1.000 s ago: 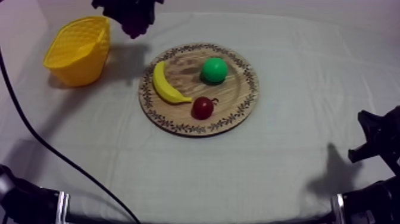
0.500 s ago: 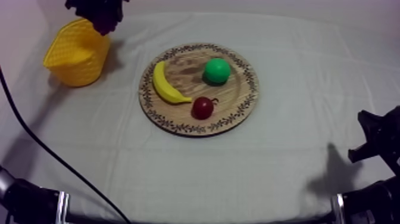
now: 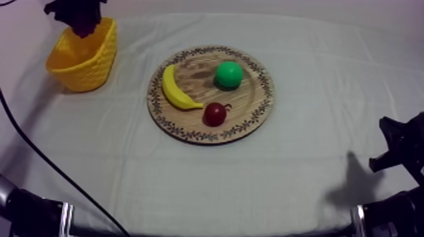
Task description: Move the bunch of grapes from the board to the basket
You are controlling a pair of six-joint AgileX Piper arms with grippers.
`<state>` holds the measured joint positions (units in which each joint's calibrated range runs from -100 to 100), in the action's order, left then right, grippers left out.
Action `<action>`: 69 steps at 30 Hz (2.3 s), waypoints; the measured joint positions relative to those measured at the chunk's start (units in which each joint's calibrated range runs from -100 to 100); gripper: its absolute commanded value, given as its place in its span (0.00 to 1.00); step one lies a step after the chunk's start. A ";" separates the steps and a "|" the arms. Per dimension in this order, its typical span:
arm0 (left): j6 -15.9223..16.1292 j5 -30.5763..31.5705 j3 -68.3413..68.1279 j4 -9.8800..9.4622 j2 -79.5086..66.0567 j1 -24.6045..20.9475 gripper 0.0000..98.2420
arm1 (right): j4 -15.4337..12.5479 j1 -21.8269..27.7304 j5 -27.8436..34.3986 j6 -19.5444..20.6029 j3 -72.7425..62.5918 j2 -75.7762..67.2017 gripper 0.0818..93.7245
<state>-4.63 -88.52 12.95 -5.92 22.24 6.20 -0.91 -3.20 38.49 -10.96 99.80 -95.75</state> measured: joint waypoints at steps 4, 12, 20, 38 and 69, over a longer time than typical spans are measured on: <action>0.57 0.00 0.00 -0.14 0.00 -1.77 0.56 | 0.00 0.00 0.00 0.00 0.00 0.00 0.00; 1.43 0.08 0.30 -0.27 0.75 -4.52 0.56 | 0.00 0.00 0.00 0.00 0.00 0.00 0.00; 1.41 0.34 0.62 -0.38 3.93 -4.89 0.56 | 0.00 0.00 0.00 0.00 0.00 0.00 0.00; 0.74 3.84 1.68 1.48 14.54 -4.91 0.79 | 0.00 0.00 0.00 0.00 0.00 0.00 0.00; -0.93 26.71 -35.20 4.63 -22.75 -4.43 0.92 | 0.00 0.00 0.00 0.00 0.00 0.00 0.00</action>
<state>-5.57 -61.82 -22.25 -1.29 -0.50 1.76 -0.91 -3.20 38.49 -10.96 99.80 -95.75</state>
